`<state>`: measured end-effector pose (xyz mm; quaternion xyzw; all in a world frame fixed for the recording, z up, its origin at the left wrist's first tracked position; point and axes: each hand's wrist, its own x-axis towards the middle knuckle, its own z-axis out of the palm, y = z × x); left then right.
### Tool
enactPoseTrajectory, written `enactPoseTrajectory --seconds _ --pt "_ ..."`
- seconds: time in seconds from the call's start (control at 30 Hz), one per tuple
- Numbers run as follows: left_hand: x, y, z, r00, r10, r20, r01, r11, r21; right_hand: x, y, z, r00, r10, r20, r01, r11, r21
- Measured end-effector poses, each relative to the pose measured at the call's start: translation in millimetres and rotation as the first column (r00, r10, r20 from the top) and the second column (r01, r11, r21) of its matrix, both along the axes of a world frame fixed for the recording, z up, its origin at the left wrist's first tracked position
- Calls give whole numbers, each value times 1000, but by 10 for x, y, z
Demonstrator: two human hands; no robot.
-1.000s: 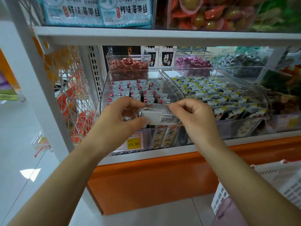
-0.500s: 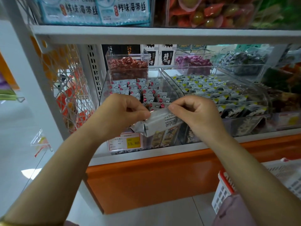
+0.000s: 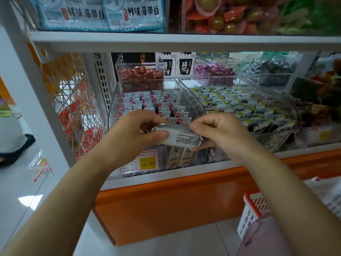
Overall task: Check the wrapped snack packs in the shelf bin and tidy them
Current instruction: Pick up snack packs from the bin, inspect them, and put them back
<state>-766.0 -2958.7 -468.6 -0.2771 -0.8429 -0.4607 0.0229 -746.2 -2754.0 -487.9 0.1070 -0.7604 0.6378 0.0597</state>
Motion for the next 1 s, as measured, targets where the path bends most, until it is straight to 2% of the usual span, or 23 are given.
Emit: enactPoseTrajectory --seconds 0.13,0.37,0.5,0.57,0.6,0.7,0.77,0.87,0.93,1.0 --pt "3 9 -1 999 -32 33 31 999 24 6 85 38 994 85 62 -82 995 -49" --pt "-15 4 -22 999 -27 28 26 999 37 -16 112 6 993 88 72 -82 993 -88" --pt "-45 -6 -56 996 84 -14 -83 994 68 -29 13 -61 999 2 34 5 976 -216" --pt "-68 -19 -67 987 158 -24 -154 980 122 -24 -63 -84 1000 30 -2 -30 960 -279" --pt "-77 -28 -67 981 190 -21 -186 973 140 -21 -103 -95 999 31 -34 -39 965 -261" --pt "-95 -65 -57 973 232 -11 -226 958 175 -7 -219 -100 981 -65 -183 55 997 -57" --pt "-123 -110 -59 961 272 -49 -258 946 194 -18 -269 -83 957 -153 -245 142 988 -62" --pt "-179 -230 -81 868 392 -305 -400 916 36 -68 -256 -62 927 -301 -224 270 950 -158" --pt "-212 -298 -127 823 334 -460 -450 876 -170 -108 -249 -60 911 -355 -210 329 932 -152" --pt "-204 -306 -189 820 239 -520 -464 808 -362 -153 -270 -63 904 -371 -214 349 927 -135"
